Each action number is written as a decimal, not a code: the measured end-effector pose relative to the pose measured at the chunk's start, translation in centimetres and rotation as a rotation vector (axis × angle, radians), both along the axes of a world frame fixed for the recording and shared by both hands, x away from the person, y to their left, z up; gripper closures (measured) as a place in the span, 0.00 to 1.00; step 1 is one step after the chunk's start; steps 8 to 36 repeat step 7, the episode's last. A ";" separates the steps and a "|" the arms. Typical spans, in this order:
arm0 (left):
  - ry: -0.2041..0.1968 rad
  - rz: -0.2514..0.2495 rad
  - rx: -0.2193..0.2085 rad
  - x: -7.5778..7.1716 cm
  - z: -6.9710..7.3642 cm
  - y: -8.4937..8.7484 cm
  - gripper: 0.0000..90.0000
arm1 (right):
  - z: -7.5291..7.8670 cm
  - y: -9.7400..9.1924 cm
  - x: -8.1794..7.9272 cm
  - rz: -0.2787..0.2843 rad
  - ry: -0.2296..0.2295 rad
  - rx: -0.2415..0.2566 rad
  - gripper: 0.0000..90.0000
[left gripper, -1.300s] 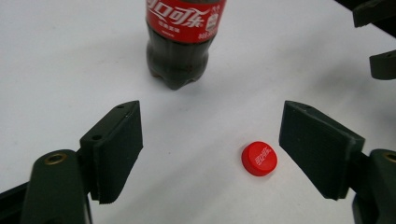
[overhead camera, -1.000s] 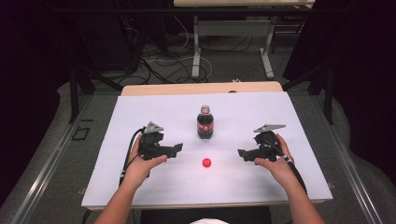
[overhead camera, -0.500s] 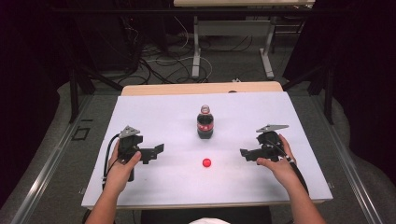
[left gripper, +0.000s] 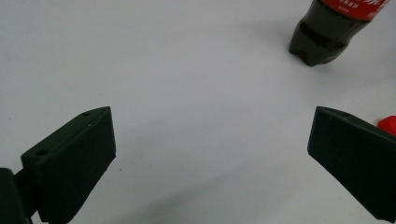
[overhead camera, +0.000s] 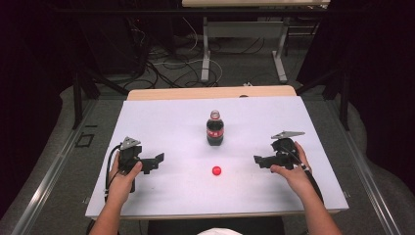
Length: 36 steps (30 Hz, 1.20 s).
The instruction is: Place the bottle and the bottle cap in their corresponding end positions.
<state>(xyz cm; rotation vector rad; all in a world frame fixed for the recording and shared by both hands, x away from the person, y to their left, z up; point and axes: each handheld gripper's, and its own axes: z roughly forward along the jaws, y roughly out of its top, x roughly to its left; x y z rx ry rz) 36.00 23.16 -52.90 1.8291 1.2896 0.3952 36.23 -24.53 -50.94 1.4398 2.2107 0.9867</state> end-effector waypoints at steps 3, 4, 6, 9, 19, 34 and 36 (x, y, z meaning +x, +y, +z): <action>0.013 0.009 -0.011 0.1 -0.2 0.2 0.02 | -0.2 0.0 0.1 -0.005 0.002 0.004 0.00; 0.017 0.013 -0.011 0.1 -0.2 0.2 0.02 | -0.2 -0.1 0.1 -0.003 0.004 0.001 0.00; 0.021 0.017 -0.007 0.2 -0.3 0.4 0.02 | -0.3 -0.1 0.1 -0.008 0.001 0.002 0.00; 0.022 0.019 -0.005 0.2 -0.3 0.4 0.02 | -0.3 -0.2 0.1 -0.012 0.002 -0.005 0.00; 0.022 0.019 -0.005 0.2 -0.3 0.4 0.02 | -0.3 -0.2 0.1 -0.012 0.002 -0.005 0.00; 0.022 0.019 -0.005 0.2 -0.3 0.4 0.02 | -0.3 -0.2 0.1 -0.012 0.002 -0.005 0.00; 0.022 0.019 -0.005 0.2 -0.3 0.4 0.02 | -0.3 -0.2 0.1 -0.012 0.002 -0.005 0.00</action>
